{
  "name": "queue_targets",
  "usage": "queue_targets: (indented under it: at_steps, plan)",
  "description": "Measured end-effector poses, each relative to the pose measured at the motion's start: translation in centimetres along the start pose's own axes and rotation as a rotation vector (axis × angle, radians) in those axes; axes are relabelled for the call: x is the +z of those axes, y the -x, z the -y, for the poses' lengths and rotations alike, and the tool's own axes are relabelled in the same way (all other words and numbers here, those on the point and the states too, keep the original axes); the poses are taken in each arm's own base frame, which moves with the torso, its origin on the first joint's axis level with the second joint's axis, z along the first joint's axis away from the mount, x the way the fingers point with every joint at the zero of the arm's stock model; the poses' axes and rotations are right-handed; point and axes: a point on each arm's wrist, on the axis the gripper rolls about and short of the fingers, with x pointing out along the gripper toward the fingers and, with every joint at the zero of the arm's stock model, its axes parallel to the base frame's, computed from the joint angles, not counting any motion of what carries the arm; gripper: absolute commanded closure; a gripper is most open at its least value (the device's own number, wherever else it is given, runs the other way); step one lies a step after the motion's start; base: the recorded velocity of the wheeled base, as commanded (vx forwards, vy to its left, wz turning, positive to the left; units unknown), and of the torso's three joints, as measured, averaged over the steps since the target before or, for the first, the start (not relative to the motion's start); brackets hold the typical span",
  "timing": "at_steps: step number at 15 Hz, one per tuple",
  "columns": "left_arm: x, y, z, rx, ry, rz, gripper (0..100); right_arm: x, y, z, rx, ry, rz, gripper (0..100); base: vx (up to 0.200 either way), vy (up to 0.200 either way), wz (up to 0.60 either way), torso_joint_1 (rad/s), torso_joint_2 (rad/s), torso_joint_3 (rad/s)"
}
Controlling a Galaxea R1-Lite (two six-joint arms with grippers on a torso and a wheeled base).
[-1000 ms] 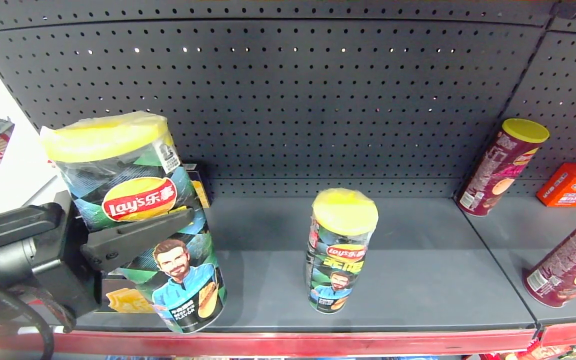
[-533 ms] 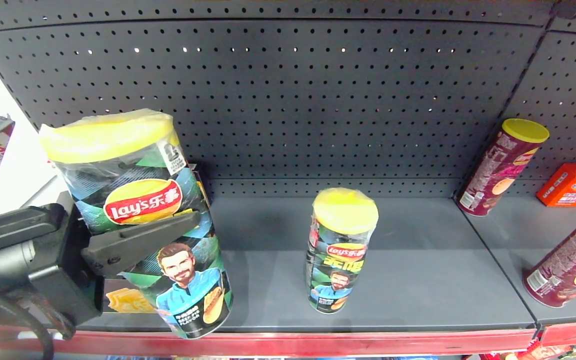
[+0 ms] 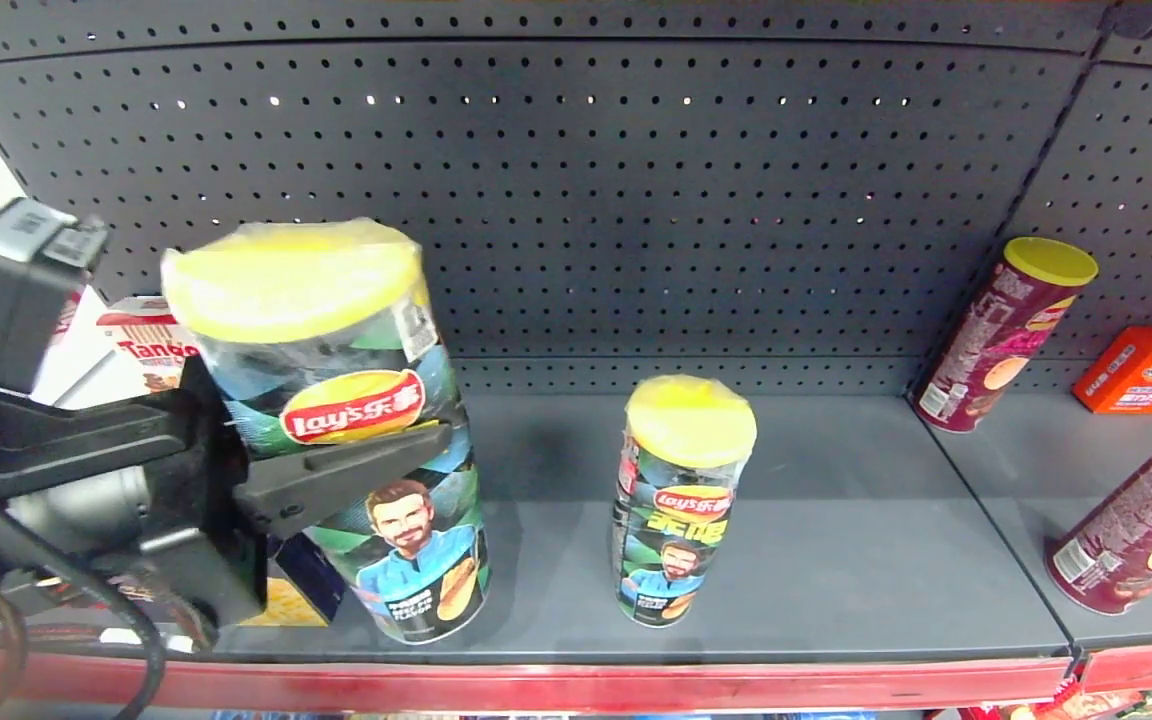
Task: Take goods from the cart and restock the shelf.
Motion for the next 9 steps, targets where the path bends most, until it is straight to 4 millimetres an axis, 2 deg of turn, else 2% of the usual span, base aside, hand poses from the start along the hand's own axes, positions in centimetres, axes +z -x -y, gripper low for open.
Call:
queue_targets:
  at_steps: [2, 9]
  plan:
    - [0.1, -1.5, -1.1, -0.005, -0.046, -0.010, 100, 0.0, 0.0, 0.0, 0.000, 0.000, 0.000, 0, 0.000, 0.000, 0.00, 0.000, 0.00, 0.000]
    - [-0.1, -6.0, -4.2, 0.029, -0.022, -0.042, 100, 0.0, 0.0, 0.0, 0.001, 0.000, 0.000, 0, 0.000, 0.000, 0.00, 0.000, 0.00, 0.000]
